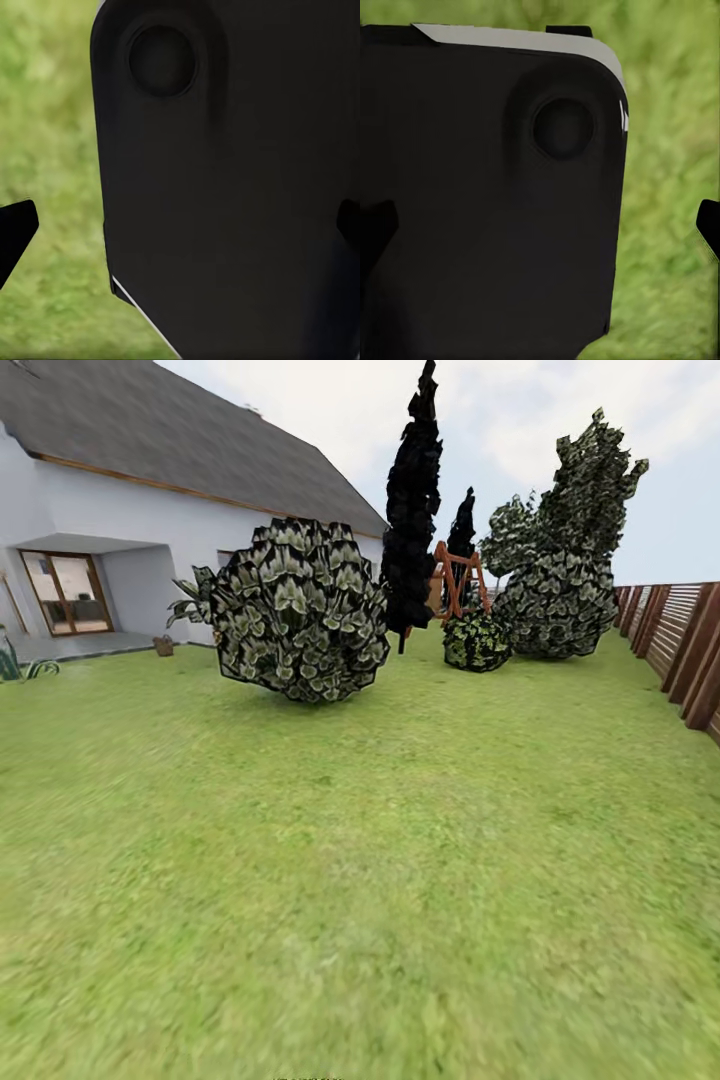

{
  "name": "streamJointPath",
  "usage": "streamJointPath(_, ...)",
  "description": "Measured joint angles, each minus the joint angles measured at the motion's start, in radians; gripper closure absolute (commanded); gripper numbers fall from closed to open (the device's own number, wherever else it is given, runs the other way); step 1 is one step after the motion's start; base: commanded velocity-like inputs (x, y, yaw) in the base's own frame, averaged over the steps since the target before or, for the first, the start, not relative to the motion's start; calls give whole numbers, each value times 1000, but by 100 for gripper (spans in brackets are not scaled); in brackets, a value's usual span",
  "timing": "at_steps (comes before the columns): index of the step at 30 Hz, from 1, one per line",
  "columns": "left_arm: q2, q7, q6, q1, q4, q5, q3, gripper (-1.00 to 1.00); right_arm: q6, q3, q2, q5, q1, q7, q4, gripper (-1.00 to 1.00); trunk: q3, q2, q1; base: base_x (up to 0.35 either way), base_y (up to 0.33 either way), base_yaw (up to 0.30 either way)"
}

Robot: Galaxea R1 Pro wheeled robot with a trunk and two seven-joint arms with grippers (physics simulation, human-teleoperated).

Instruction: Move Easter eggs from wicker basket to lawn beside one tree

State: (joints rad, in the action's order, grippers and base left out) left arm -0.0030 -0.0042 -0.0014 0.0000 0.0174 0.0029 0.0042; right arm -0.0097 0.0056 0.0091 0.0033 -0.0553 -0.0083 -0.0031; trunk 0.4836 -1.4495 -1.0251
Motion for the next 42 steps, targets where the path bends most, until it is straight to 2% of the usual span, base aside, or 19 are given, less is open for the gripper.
streamJointPath(34,0,0,0,0,0,0,0,-100,2,1,-4,-1,-1,1,0,-100,26,0,0,0,0,262)
streamJointPath(42,0,0,0,0,0,0,0,-100,0,1,-9,0,-1,9,0,-100,30,0,0,0,0,67)
